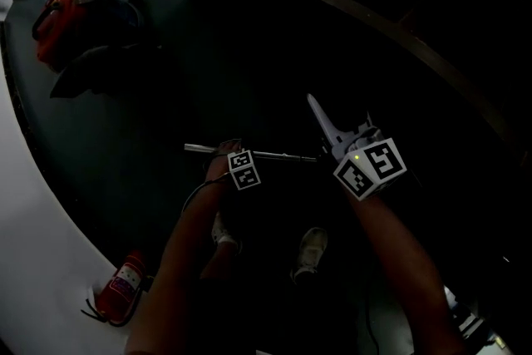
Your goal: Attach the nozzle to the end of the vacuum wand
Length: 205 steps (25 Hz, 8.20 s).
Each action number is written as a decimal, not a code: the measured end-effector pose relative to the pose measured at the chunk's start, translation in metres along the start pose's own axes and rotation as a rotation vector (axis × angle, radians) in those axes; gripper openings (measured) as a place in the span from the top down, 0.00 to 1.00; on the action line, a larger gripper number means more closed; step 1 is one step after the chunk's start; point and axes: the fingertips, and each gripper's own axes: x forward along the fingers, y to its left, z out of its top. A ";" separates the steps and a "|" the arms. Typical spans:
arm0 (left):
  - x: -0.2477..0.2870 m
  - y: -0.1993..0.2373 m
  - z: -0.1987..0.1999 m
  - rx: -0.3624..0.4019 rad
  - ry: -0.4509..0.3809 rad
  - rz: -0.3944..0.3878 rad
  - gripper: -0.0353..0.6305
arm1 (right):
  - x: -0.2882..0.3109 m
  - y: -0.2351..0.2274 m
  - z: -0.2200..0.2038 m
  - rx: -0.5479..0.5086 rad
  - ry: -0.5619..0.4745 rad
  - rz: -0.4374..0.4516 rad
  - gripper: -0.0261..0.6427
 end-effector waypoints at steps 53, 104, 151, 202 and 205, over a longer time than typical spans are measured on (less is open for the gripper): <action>-0.477 0.017 -0.083 -0.008 -0.239 0.265 0.73 | -0.100 0.359 0.579 -0.156 -0.449 -0.023 0.71; -0.775 0.085 -0.049 -0.344 -0.531 0.610 0.78 | 0.055 0.477 0.577 0.156 -0.392 0.208 0.71; -0.762 0.122 -0.016 -0.466 -0.585 0.552 0.78 | 0.088 0.504 0.584 -0.236 -0.392 0.151 0.71; -0.740 0.127 0.007 -0.446 -0.484 0.531 0.79 | 0.078 0.479 0.570 -0.265 -0.354 0.173 0.71; -0.740 0.130 0.004 -0.473 -0.480 0.518 0.79 | 0.077 0.481 0.569 -0.265 -0.384 0.166 0.71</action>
